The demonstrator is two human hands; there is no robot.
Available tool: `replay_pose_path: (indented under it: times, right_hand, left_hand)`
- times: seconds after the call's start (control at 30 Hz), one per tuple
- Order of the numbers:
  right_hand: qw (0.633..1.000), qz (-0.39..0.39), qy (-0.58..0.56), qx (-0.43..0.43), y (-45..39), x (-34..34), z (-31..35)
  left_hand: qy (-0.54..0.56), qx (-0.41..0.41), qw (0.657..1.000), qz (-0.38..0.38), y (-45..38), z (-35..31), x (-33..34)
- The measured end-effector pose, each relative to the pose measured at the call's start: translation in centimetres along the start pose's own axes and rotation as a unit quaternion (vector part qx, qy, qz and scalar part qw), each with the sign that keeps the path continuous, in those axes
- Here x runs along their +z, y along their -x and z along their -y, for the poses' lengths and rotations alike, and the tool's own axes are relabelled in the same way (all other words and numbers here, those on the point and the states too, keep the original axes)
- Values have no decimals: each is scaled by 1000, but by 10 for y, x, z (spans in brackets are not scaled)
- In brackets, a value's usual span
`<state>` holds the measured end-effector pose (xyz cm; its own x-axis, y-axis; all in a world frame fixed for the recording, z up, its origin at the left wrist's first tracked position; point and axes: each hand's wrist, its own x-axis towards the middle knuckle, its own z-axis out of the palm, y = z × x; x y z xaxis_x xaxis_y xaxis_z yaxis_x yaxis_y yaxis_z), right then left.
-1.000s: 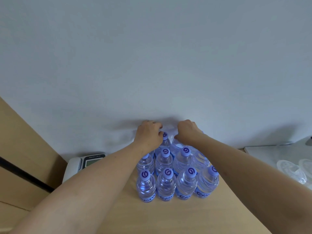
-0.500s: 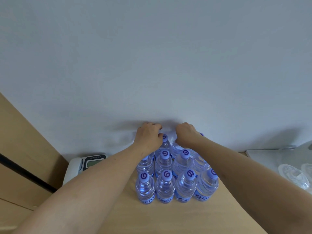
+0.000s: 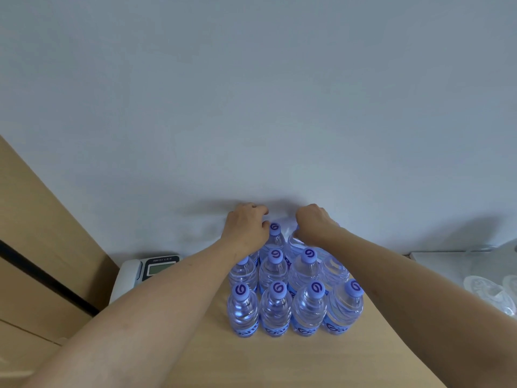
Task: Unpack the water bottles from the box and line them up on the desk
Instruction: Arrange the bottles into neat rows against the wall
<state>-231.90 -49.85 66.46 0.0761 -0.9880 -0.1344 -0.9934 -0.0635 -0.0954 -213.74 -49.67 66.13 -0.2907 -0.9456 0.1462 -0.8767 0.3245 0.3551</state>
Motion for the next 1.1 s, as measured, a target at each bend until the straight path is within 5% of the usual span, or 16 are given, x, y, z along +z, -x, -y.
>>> replay_pose_path:
  times: [1.1]
  right_hand:
    - [1000, -13, 1, -25, 3, 4, -8]
  left_hand:
    - [-11, -21, 1000, 12, 9, -5, 4]
